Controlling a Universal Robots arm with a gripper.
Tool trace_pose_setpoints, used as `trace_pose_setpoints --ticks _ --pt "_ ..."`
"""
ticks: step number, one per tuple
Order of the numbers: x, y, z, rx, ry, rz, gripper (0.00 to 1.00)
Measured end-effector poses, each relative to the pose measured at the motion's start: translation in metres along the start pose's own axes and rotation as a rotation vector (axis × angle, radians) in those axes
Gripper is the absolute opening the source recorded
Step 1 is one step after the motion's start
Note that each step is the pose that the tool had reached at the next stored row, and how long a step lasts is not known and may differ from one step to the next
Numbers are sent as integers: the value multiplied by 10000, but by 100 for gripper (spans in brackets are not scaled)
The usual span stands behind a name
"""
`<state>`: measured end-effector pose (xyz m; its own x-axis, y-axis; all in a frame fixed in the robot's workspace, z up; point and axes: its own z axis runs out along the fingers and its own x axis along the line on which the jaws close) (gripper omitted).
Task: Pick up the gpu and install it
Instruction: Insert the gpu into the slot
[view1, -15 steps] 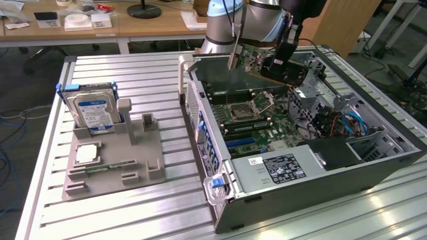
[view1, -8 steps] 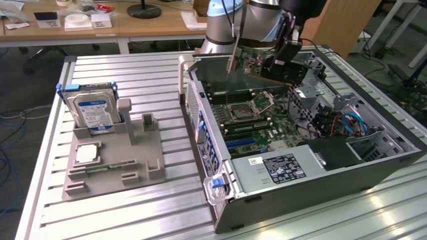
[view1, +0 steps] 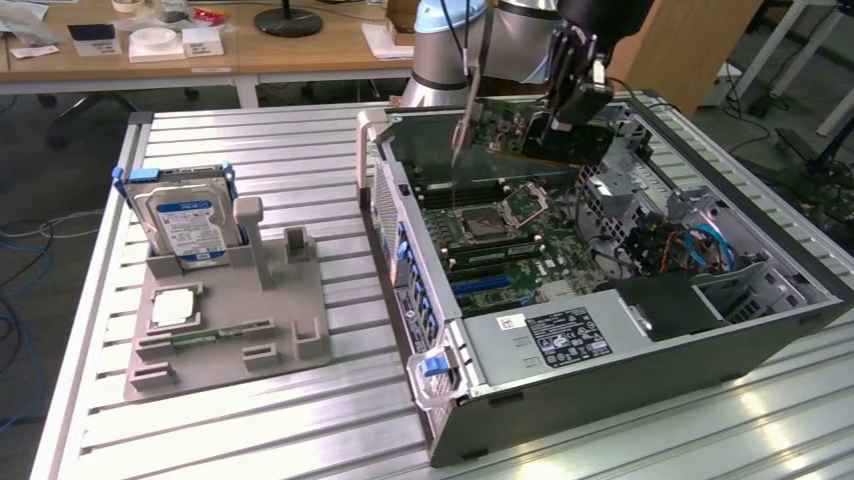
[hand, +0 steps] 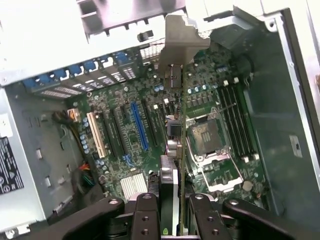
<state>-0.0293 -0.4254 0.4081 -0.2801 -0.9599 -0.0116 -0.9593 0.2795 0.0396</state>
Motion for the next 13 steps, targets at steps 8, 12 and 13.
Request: trace_pose_setpoints --ticks 8,12,13 --pt "0 -1 34 193 -3 -892 27" --pt "1 -2 54 358 -26 -1265 27" --pt "1 -2 59 397 -32 -1352 27"
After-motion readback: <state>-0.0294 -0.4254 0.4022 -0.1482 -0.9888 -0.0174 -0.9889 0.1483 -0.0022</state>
